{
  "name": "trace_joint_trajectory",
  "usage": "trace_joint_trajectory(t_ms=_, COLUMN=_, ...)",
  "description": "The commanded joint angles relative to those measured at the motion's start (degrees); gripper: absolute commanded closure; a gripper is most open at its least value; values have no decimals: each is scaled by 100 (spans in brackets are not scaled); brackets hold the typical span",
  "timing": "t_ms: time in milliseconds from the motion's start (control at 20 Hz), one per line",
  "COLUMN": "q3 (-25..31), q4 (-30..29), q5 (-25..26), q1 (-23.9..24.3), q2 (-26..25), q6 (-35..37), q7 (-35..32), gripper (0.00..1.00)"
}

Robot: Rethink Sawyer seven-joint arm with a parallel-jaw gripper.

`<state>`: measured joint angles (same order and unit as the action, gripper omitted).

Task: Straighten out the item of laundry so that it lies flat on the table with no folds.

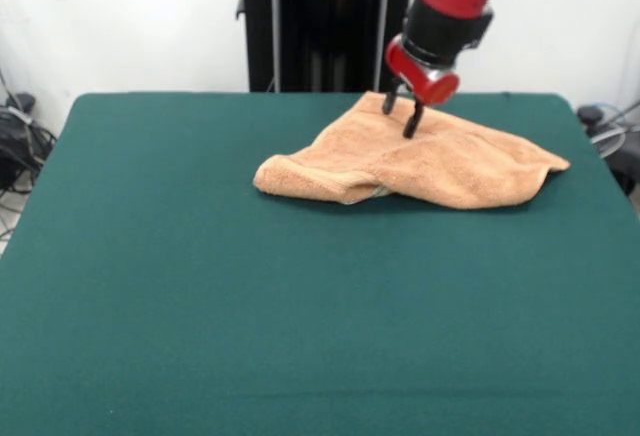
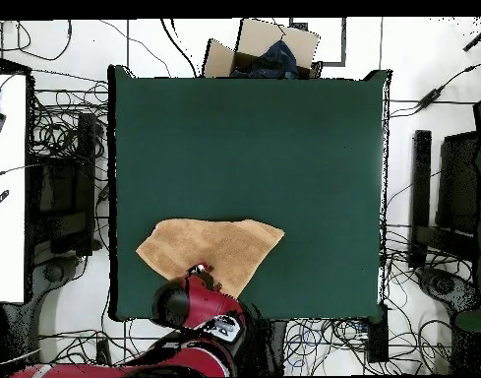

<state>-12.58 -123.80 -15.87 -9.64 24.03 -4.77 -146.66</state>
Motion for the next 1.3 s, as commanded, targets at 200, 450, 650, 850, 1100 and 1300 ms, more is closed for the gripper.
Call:
trace_joint_trajectory(t_ms=200, q3=351, q4=346, q5=644, q1=300, q2=-1216, q6=-1107, q7=-524, gripper=0)
trace_joint_trajectory(t_ms=450, q3=117, q4=578, q5=834, q1=298, q2=-1693, q6=-1508, q7=-545, gripper=0)
trace_joint_trajectory(t_ms=650, q3=-45, q4=900, q5=1072, q1=474, q2=-2166, q6=-1997, q7=-496, gripper=0)
trace_joint_trajectory(t_ms=850, q3=-221, q4=1224, q5=1324, q1=621, q2=-2526, q6=-2380, q7=-359, gripper=0)
trace_joint_trajectory(t_ms=1100, q3=-465, q4=1687, q5=1878, q1=936, q2=-2879, q6=-2744, q7=17, gripper=0)
trace_joint_trajectory(t_ms=1300, q3=-626, q4=2129, q5=2470, q1=1244, q2=-3138, q6=-3057, q7=332, gripper=0)
